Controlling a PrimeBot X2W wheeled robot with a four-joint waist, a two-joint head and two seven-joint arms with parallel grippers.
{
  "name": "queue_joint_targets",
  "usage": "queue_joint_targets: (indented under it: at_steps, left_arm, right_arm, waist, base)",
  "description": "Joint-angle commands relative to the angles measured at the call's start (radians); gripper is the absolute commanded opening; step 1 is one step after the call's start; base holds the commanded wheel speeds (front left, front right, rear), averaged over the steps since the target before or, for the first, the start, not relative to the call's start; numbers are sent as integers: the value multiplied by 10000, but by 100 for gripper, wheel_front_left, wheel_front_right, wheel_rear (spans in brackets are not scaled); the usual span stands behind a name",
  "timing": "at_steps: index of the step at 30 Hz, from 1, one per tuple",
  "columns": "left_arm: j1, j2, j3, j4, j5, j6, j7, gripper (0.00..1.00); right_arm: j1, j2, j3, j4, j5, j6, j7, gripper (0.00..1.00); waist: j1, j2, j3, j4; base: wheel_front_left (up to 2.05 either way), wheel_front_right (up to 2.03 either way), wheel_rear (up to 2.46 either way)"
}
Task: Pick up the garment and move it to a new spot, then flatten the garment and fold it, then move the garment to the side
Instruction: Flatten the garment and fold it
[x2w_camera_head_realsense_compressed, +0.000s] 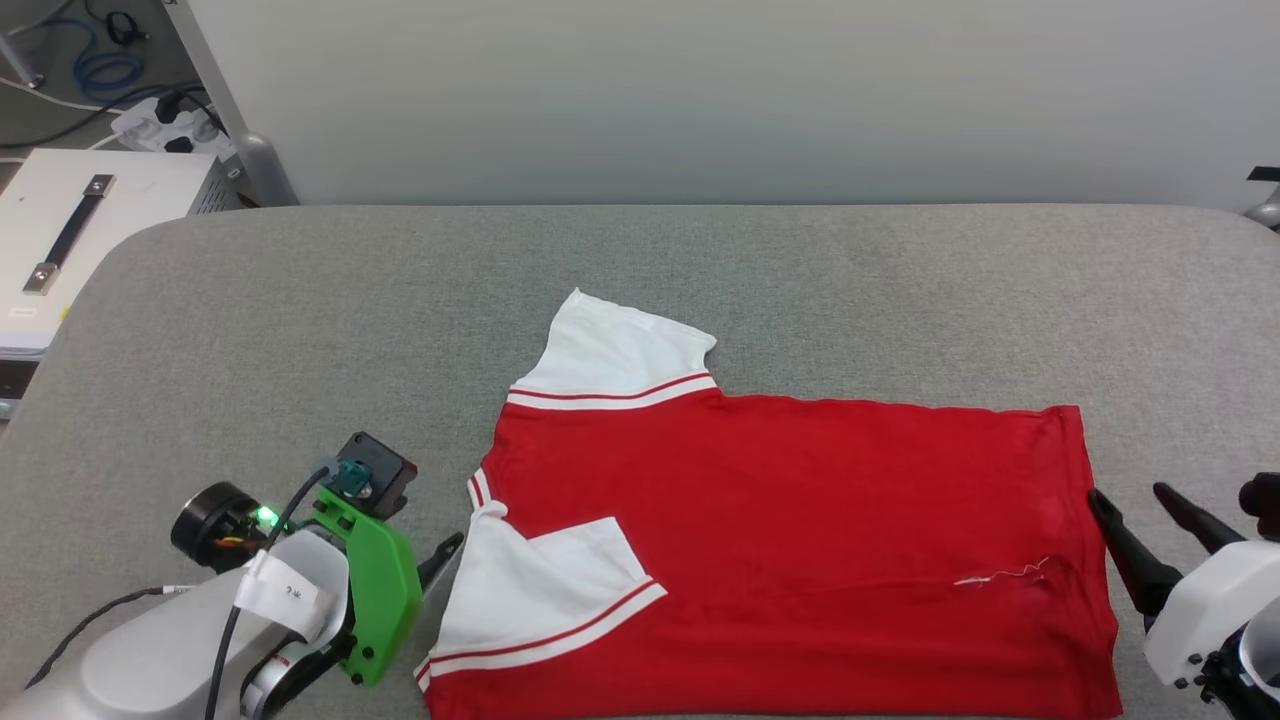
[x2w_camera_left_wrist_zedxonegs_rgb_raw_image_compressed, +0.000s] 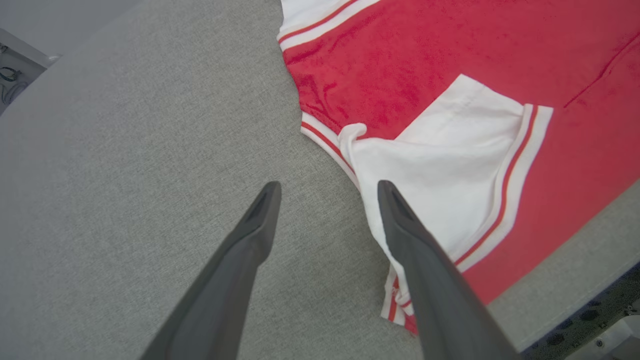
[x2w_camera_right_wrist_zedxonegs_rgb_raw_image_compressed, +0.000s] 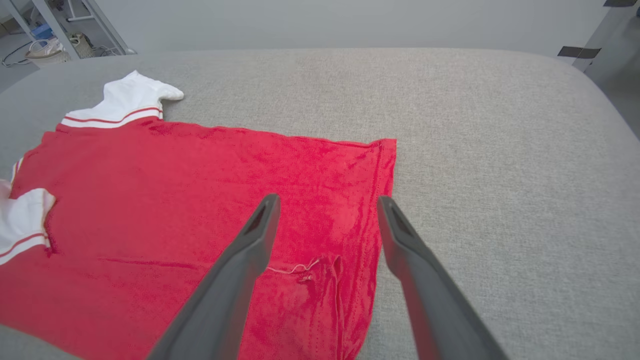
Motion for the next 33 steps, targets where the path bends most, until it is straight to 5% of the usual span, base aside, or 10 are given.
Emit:
queue_joint_targets:
  at_steps: [1,10,17,24,27,33]
  left_arm:
    - [-206,56,123,-121,196,165,-222,100]
    - [-1188,-174,903,21,657,677,-1384,100]
    - [-2645,-567,1695,1230,-152,-366,-1167,100]
    - [-4518,-987,1798,2486,-1235,-1428,1116,100]
    - [-5164,-1152,1663,2778,-1865,-1539,2651,100]
    - [-6389,-1482,1335,3301,-2010,-1589,4081,100]
  right_arm:
    - [187,363,-351,-210,-446,-7,-366,100]
    - [495,1938,-1536,-1584,-2008,-7,-1112,100]
    - [112,2334,-1374,-2680,-2387,-7,-903,100]
    - [-713,2438,-944,-3354,-2457,-7,-960,100]
    - [-982,2427,-778,-3453,-2486,-7,-999,100]
    - [-1495,2450,-615,-3468,-2520,-7,-1141,100]
  waist:
    - [0,0,-25,19]
    - [0,0,290,-225]
    - [0,0,1356,-757]
    - [0,0,2752,-1431]
    - [0,0,3235,-1650]
    - [0,0,4109,-1982]
  base:
    - [0,0,0]
    - [0,0,0]
    - [0,0,0]
    - [0,0,0]
    - [0,0,0]
    - [0,0,0]
